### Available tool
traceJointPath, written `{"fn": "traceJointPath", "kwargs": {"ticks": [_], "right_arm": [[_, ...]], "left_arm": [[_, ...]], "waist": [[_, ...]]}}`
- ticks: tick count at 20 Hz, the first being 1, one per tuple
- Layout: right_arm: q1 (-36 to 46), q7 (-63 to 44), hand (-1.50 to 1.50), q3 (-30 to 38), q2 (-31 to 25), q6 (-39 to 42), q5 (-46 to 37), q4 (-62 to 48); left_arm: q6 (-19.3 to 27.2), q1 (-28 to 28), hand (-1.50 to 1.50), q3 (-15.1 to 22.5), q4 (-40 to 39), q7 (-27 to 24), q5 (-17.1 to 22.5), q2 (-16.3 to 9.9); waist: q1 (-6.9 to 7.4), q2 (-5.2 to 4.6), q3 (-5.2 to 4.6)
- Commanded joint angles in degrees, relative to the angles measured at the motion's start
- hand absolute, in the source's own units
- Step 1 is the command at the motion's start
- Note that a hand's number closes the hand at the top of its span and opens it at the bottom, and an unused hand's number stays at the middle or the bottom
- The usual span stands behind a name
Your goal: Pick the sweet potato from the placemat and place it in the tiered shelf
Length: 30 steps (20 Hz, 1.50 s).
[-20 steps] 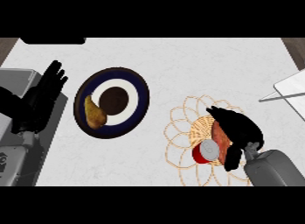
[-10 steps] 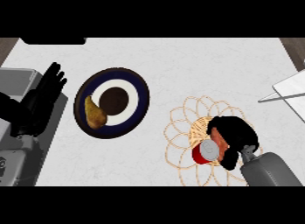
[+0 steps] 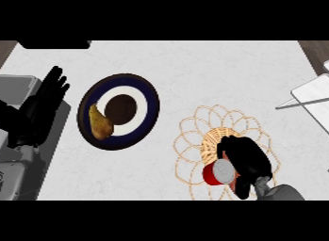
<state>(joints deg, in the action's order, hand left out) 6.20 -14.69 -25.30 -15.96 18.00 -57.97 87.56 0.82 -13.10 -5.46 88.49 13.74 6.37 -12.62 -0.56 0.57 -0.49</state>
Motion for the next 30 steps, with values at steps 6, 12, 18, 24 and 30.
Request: {"fn": "traceJointPath", "kwargs": {"ticks": [6, 12, 18, 24, 30], "right_arm": [[-27.19, -5.6, 1.5, -17.03, -0.67, -10.27, -8.49, 26.92], [-32.26, -3.68, 1.5, -17.52, 4.12, -19.82, -1.82, 40.62], [-34.55, -11.11, 1.5, -15.61, 2.67, -15.59, -2.81, 62.94], [-29.34, -16.77, 1.5, -9.41, 6.26, -12.75, -1.12, 67.13], [-21.77, -20.47, 1.5, 3.42, 5.07, -7.07, 0.75, 67.41]], "left_arm": [[-2.73, 1.17, 0.0, -2.1, 1.37, 1.98, 2.59, -2.31], [-1.0, 2.45, 0.0, -0.98, 0.38, -0.8, 0.74, -0.05], [-0.16, -0.72, 0.0, -0.47, -0.84, 1.97, 0.21, 0.1], [-1.2, 1.59, 0.0, -0.83, -1.59, -2.1, -0.17, 0.03], [-0.57, -0.68, 0.0, -1.07, -0.62, -0.23, 0.3, 0.12]], "waist": [[-0.82, -0.09, 0.47], [-1.15, -0.09, 0.52], [-0.9, -0.36, 0.45], [-0.17, -0.55, 0.38], [-0.28, -0.52, 0.42]]}}
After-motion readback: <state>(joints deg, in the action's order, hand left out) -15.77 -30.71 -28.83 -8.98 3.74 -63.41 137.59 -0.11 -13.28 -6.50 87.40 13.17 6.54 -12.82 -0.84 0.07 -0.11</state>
